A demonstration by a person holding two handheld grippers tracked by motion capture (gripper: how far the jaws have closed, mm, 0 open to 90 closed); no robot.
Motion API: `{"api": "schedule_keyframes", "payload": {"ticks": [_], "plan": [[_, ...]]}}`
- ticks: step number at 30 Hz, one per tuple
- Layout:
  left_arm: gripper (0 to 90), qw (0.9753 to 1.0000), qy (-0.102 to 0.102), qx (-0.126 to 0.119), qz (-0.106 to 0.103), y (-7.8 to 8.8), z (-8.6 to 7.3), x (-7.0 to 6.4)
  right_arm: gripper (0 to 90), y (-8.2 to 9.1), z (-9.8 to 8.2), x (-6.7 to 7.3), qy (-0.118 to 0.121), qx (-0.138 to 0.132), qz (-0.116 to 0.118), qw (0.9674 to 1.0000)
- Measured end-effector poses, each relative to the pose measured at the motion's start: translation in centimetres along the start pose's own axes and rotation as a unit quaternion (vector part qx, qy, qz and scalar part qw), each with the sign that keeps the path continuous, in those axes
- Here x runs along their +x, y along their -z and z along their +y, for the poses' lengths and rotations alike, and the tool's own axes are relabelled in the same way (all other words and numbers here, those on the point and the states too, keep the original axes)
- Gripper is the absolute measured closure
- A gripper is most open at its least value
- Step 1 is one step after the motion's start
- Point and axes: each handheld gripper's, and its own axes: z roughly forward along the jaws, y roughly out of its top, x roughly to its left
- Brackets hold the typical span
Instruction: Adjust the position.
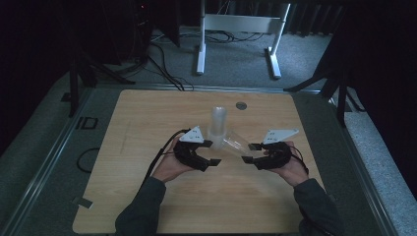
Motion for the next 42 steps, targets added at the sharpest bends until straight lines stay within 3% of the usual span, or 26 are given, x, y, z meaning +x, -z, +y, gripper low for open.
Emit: {"api": "schedule_keyframes", "payload": {"ticks": [10, 15, 20, 25, 42], "plan": [[23.7, 0.9999, 0.007, -0.012, 0.000, 0.2, 0.1, 0.3, 42.0, -0.2, 0.1, 0.7, -0.009, -0.039, 0.004, 0.9992], [23.7, 0.9993, 0.021, -0.027, -0.013, 0.3, 0.0, 0.7, 42.1, -0.5, -0.1, 0.9, -0.019, -0.060, 0.009, 0.9980], [23.7, 0.9993, 0.020, -0.029, -0.014, 0.2, 0.0, 0.7, 42.1, -0.6, -0.3, 0.9, -0.024, -0.067, 0.010, 0.9974], [23.7, 0.9980, 0.030, -0.048, -0.029, 0.3, 0.2, 0.7, 42.1, -0.4, -0.4, 1.0, -0.031, -0.085, 0.011, 0.9958], [24.6, 0.9972, 0.022, -0.064, -0.031, 0.6, 0.9, 0.4, 42.2, 0.2, -0.1, 1.1, -0.035, -0.130, 0.022, 0.9906]]}}
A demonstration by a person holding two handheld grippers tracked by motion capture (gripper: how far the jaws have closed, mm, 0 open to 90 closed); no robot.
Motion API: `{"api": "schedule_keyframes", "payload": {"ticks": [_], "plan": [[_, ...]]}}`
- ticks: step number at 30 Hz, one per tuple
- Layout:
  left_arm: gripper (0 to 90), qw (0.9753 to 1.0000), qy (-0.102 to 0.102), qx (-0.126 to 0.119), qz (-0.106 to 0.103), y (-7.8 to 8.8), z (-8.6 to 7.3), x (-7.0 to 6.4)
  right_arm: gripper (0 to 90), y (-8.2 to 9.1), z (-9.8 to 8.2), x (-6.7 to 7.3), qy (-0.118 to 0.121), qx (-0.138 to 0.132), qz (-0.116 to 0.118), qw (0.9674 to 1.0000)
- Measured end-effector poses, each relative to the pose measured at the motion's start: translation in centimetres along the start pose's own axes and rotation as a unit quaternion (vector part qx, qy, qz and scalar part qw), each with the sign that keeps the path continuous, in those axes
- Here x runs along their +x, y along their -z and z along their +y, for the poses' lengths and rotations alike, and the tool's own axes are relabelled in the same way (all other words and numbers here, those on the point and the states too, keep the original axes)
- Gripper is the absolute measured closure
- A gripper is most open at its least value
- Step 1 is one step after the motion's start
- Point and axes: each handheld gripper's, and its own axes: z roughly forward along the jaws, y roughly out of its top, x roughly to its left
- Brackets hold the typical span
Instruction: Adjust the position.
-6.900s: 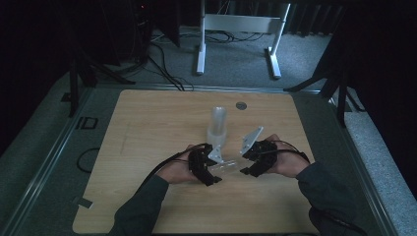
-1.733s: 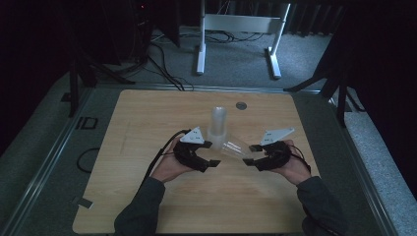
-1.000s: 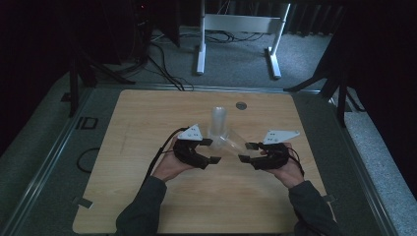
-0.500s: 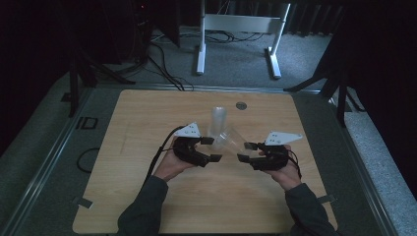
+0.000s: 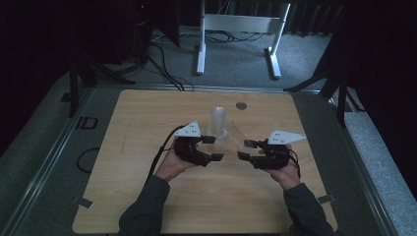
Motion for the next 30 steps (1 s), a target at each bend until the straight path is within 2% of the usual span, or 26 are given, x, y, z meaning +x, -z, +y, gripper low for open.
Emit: {"api": "schedule_keyframes", "payload": {"ticks": [8, 19, 25, 27, 28, 30], "plan": [[24.5, 0.9999, -0.002, -0.014, 0.000, 0.3, 0.8, -0.3, 42.3, 0.6, 0.3, -0.1, -0.007, -0.031, 0.009, 0.9995], [24.5, 0.9997, 0.000, -0.023, -0.002, 0.5, 1.4, -0.1, 42.2, 0.5, 0.5, -0.1, -0.004, -0.049, 0.008, 0.9988], [24.4, 0.9990, 0.010, -0.043, -0.007, 0.9, 1.6, 0.1, 42.3, 0.6, 0.7, -0.1, -0.006, -0.067, 0.013, 0.9977], [24.4, 0.9990, 0.010, -0.043, -0.007, 0.9, 1.6, 0.1, 42.3, 0.6, 0.7, -0.1, -0.007, -0.070, 0.014, 0.9974], [24.4, 0.9979, 0.019, -0.060, -0.013, 1.1, 1.6, 0.2, 42.3, 0.6, 0.7, -0.1, -0.013, -0.078, 0.022, 0.9966], [24.4, 0.9978, 0.019, -0.063, -0.014, 1.2, 1.7, 0.1, 42.3, 0.5, 0.6, -0.1, -0.015, -0.081, 0.024, 0.9963]]}}
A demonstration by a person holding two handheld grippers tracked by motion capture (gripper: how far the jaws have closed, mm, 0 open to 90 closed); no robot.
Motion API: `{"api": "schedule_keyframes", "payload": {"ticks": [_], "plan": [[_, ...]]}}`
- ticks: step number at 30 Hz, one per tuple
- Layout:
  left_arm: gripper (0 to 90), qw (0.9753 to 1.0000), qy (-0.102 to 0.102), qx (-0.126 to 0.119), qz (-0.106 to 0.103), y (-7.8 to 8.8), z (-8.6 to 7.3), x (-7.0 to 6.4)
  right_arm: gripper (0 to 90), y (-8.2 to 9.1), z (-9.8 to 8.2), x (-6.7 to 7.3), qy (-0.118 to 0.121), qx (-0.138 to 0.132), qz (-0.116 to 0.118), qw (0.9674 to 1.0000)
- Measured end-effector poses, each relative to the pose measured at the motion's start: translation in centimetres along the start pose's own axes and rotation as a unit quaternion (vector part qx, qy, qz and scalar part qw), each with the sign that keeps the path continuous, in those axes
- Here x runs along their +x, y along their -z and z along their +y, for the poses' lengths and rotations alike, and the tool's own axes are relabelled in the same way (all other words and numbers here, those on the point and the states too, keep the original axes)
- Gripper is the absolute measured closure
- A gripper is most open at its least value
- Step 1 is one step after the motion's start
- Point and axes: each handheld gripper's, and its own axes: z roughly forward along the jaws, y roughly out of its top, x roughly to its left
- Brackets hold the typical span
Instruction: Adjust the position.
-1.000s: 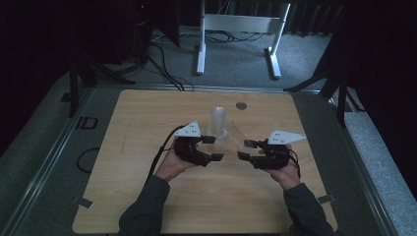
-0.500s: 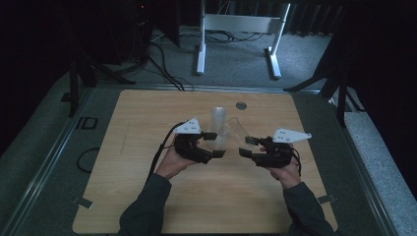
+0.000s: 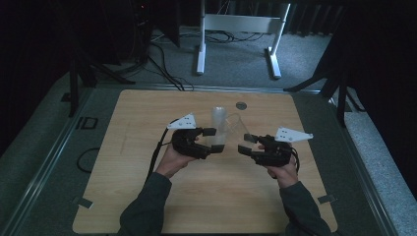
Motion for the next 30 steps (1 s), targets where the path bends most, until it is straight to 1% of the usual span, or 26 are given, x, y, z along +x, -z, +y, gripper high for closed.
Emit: {"api": "schedule_keyframes", "payload": {"ticks": [3, 6, 8, 9, 14, 17, 23, 25, 27, 30], "plan": [[24.4, 1.0000, 0.000, -0.002, 0.001, 0.0, 0.0, 0.0, 42.3, -0.2, -0.1, 0.0, -0.002, -0.003, 0.005, 1.0000], [24.3, 0.9998, 0.009, -0.013, -0.008, -0.1, 0.0, 0.0, 42.3, -0.5, -0.4, 0.1, -0.004, -0.003, 0.010, 0.9999], [24.2, 0.9998, 0.009, -0.013, -0.008, -0.1, 0.0, 0.0, 42.3, -0.6, -0.4, 0.1, -0.004, -0.005, 0.012, 0.9999], [23.9, 0.9997, 0.013, -0.019, -0.011, -0.1, 0.1, 0.0, 42.2, -0.7, -0.6, 0.1, -0.008, -0.008, 0.016, 0.9998], [23.8, 0.9995, 0.016, -0.023, -0.014, -0.2, 0.0, 0.0, 42.2, -1.0, -0.7, 0.2, -0.009, -0.010, 0.017, 0.9998], [23.9, 0.9992, 0.020, -0.030, -0.018, -0.3, 0.0, 0.0, 42.3, -1.4, -0.8, 0.3, -0.009, -0.011, 0.022, 0.9996], [23.8, 0.9987, 0.024, -0.041, -0.019, -0.6, 0.1, -0.1, 42.2, -1.5, -0.9, 0.4, -0.010, -0.014, 0.024, 0.9996], [23.8, 0.9987, 0.022, -0.045, -0.011, -0.7, 0.1, -0.2, 42.3, -1.5, -0.9, 0.4, -0.010, -0.015, 0.023, 0.9996], [23.8, 0.9983, 0.024, -0.051, -0.013, -0.7, 0.2, -0.2, 42.2, -1.5, -0.9, 0.4, -0.010, -0.014, 0.024, 0.9996], [23.8, 0.9983, 0.024, -0.052, -0.014, -0.9, 0.2, -0.3, 42.2, -1.5, -1.0, 0.4, -0.010, -0.014, 0.024, 0.9996]]}}
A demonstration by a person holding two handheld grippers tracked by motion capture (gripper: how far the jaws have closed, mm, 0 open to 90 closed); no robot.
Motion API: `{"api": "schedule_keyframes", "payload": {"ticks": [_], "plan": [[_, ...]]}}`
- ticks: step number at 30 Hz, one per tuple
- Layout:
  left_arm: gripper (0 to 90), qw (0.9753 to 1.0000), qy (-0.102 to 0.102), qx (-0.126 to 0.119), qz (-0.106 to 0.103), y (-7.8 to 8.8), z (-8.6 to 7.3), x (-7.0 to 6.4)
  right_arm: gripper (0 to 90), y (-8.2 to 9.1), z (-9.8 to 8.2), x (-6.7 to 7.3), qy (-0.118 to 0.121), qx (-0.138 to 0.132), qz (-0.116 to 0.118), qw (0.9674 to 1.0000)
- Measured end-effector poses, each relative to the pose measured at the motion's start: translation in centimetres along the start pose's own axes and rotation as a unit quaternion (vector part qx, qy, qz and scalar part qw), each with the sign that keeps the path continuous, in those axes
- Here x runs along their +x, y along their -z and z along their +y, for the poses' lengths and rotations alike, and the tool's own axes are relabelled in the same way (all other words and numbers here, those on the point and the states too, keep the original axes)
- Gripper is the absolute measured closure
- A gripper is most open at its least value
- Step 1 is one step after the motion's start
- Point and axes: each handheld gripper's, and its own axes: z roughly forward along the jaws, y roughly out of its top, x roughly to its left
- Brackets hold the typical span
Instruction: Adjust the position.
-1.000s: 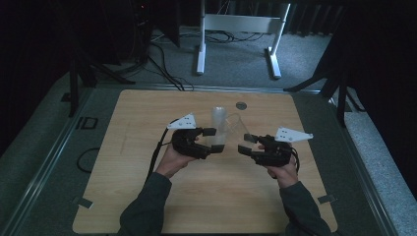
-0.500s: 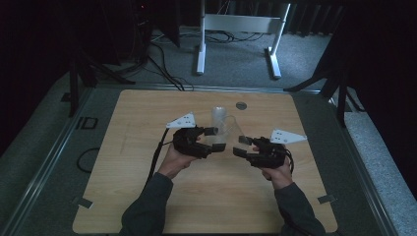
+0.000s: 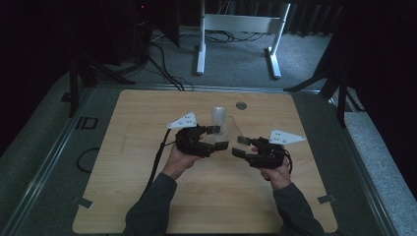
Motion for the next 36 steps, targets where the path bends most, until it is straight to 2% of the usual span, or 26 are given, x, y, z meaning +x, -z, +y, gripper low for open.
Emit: {"api": "schedule_keyframes", "payload": {"ticks": [8, 36], "plan": [[22.9, 1.0000, -0.001, 0.004, 0.000, -0.5, -0.2, -0.1, 42.2, -0.1, -0.2, 0.0, -0.001, 0.003, 0.001, 1.0000], [21.0, 0.9998, 0.000, -0.021, 0.004, -1.5, -0.2, -0.7, 42.2, -0.6, -0.7, 0.1, -0.002, 0.011, 0.010, 0.9999]]}}
